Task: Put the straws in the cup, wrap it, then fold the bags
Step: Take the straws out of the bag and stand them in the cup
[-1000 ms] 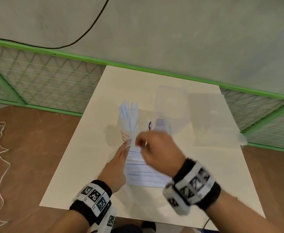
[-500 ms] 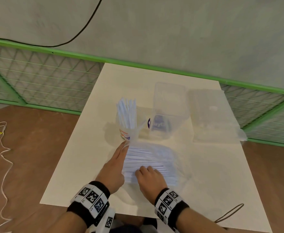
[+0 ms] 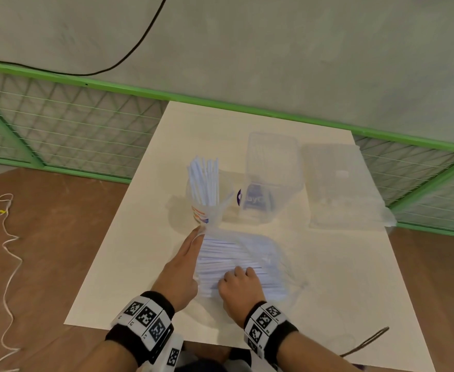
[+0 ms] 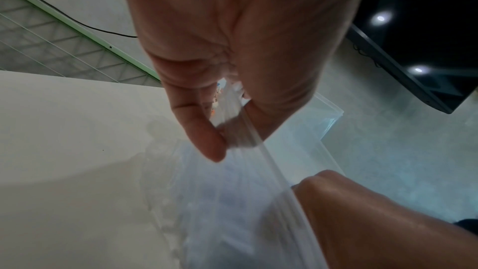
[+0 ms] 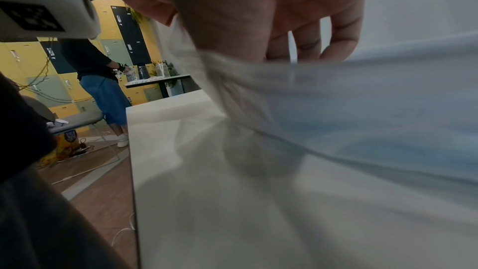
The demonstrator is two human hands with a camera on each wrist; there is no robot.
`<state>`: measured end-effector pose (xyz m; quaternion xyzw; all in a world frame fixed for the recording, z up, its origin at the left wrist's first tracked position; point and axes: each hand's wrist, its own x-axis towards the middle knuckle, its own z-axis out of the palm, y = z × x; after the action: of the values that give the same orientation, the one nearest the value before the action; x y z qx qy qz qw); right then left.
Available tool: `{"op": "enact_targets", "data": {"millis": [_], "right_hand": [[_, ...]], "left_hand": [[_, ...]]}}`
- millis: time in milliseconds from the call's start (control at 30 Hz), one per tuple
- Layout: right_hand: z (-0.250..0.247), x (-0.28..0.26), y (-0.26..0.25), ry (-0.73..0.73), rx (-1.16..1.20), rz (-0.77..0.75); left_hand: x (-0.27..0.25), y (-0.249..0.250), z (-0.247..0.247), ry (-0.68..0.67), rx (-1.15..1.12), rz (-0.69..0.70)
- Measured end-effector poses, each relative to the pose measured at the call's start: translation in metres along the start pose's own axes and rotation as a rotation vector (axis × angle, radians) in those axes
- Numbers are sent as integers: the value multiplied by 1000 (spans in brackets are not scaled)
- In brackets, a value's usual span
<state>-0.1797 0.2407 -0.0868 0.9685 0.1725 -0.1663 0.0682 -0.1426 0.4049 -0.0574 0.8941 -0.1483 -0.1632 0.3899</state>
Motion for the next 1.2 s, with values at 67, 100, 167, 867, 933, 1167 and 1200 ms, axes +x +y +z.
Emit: {"op": "enact_targets", "data": {"millis": [67,100,167,867,933,1167,1200], "right_hand": [[-5,-2,0,-49,-26,-25],[-5,-2,0,-63,-33,-35],[-4,-3,2,-66,-43,-39],[-48,-25,35,225,835,187],[-66,-29,40,351,1256,248],[-46,-42,36,275,1409,274],[-38,-41,35,232,1345,283]], "left_hand": [[0,0,0,-1,6,2],[0,1,0,0,6,2],[0,1,0,-2,3,0],[1,-1,-3,28,-18,-15],[1,-3,-2,33,-5,-14],[4,-2,-2,34,-23,-11],[4,-2,-1,31,-29,-13]]}}
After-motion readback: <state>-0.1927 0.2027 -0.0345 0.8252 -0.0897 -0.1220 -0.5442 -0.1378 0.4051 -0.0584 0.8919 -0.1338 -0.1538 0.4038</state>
